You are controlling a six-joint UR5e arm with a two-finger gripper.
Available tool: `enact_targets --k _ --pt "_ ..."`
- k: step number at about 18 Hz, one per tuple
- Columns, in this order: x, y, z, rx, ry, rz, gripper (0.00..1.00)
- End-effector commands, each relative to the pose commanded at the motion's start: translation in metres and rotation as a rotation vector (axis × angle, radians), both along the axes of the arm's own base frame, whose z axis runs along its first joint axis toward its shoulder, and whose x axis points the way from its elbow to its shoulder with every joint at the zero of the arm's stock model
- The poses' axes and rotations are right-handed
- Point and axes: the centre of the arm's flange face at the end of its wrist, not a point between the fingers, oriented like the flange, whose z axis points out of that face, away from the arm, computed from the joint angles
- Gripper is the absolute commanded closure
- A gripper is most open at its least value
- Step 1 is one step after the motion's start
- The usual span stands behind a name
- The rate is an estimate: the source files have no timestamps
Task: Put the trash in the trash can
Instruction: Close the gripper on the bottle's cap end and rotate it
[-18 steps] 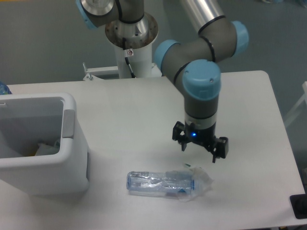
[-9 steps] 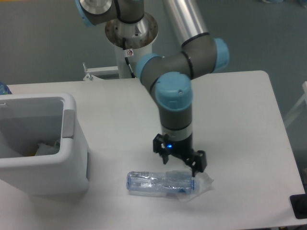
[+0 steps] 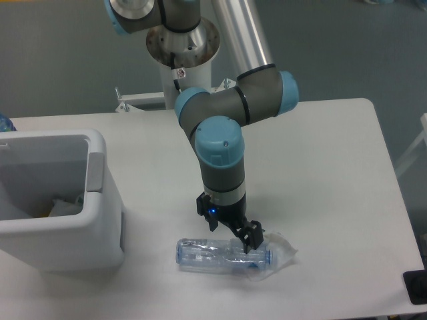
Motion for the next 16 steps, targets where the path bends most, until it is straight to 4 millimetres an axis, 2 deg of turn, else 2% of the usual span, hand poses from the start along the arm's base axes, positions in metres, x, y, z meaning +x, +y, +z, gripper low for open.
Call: enact_targets --k 4,7,11,16 --pt "-0.009 0.010 -0.010 -0.003 -0.001 0.000 0.00" --pt "-0.005 0.012 -0.014 -0.013 -0.001 -0.056 0.00" --pt "0.023 0.026 -0.022 -0.032 -0.008 -0.151 0.00" --pt "0.048 0.040 -0.038 -0.056 -0.024 -0.225 0.00"
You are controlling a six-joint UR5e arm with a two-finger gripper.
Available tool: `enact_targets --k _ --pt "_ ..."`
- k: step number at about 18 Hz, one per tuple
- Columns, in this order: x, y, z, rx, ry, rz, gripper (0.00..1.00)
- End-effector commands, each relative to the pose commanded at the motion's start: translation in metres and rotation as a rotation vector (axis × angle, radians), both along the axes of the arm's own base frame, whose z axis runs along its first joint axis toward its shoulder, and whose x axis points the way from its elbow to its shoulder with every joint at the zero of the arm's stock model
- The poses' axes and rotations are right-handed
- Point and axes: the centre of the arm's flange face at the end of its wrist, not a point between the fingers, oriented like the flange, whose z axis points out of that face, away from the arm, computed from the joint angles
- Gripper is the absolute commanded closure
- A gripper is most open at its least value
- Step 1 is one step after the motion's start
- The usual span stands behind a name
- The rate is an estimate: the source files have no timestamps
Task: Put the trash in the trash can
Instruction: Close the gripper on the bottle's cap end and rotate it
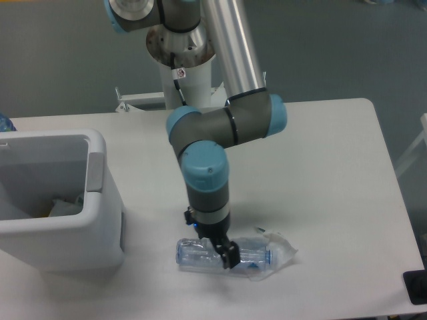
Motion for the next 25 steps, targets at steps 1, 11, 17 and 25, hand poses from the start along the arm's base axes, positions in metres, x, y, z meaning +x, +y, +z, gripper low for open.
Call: enact_targets --k 1,11,17,25 --pt "0.003 0.001 -0.004 -0.006 -0.005 -0.005 0.00" --pt "0.011 0.009 -0.036 -0.046 -0.026 -0.034 0.00" --pt "0.009 0.019 -0.040 -0.037 -0.028 0.008 0.26" --pt "0.003 0.028 -0.022 0.007 -0.023 0.082 0.67"
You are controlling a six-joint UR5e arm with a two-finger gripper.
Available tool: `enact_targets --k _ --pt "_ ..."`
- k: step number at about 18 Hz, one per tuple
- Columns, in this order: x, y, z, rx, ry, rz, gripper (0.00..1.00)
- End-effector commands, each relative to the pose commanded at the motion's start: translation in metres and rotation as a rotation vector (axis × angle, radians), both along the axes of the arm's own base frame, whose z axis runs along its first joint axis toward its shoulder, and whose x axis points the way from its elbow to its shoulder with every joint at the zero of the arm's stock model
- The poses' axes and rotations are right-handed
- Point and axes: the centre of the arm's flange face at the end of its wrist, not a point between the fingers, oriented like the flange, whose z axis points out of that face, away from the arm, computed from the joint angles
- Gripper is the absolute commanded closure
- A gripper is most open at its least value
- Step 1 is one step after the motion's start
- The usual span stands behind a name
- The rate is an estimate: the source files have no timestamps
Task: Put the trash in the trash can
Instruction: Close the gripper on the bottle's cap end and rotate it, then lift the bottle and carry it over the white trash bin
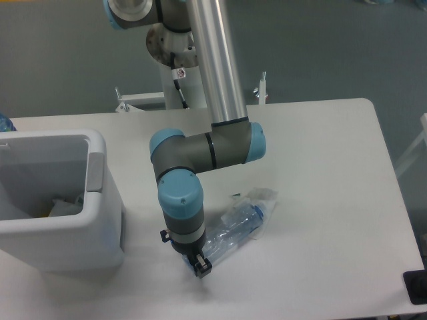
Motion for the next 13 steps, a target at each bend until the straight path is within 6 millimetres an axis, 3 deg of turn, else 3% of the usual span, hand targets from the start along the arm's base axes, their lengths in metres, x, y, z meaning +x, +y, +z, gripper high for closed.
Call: enact_targets --k 4,7,11,13 --pt "-0.011 0.012 0.028 0.076 -0.003 0.056 0.74" --pt "-0.035 0.006 0.059 0.158 -0.026 0.105 0.76" --pt "-0.071 -0.008 0.124 0.355 -0.123 0.207 0.78" --pt "-0.080 -0.013 0.150 0.442 -0.178 0.208 0.78"
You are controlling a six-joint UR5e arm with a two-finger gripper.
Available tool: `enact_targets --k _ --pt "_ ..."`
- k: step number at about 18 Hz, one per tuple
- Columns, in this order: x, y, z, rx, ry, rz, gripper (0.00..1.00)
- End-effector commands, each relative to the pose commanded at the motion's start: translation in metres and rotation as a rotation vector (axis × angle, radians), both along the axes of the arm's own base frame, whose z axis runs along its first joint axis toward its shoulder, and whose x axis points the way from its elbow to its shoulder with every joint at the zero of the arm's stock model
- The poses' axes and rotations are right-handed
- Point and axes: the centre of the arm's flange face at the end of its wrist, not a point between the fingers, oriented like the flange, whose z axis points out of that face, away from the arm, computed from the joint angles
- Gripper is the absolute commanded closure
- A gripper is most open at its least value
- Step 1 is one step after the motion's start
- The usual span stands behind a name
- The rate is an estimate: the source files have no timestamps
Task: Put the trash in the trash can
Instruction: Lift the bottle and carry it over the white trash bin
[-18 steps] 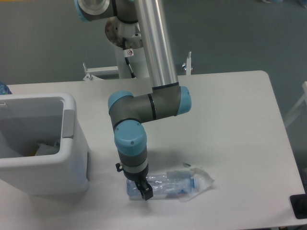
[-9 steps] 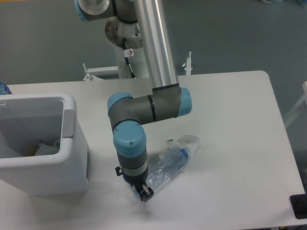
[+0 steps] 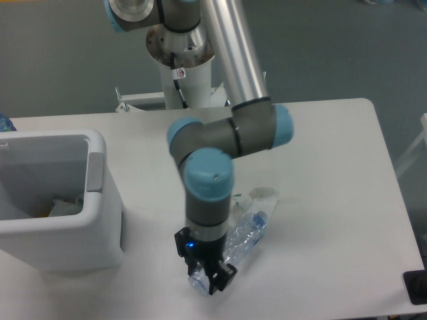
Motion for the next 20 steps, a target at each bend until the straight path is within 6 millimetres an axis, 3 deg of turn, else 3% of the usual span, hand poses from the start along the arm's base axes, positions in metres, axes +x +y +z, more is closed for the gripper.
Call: enact_targets --k 5,11,15,20 --pt "0.001 -0.005 0.061 0.122 -0.071 0.088 0.78" --pt "0.018 -0.008 0.152 0.287 -0.105 0.094 0.78" --pt "0.038 -0.012 0.204 0.394 -0.137 0.041 0.78" --pt "0.073 -0.017 0.251 0.524 -0.272 -0.069 0.77"
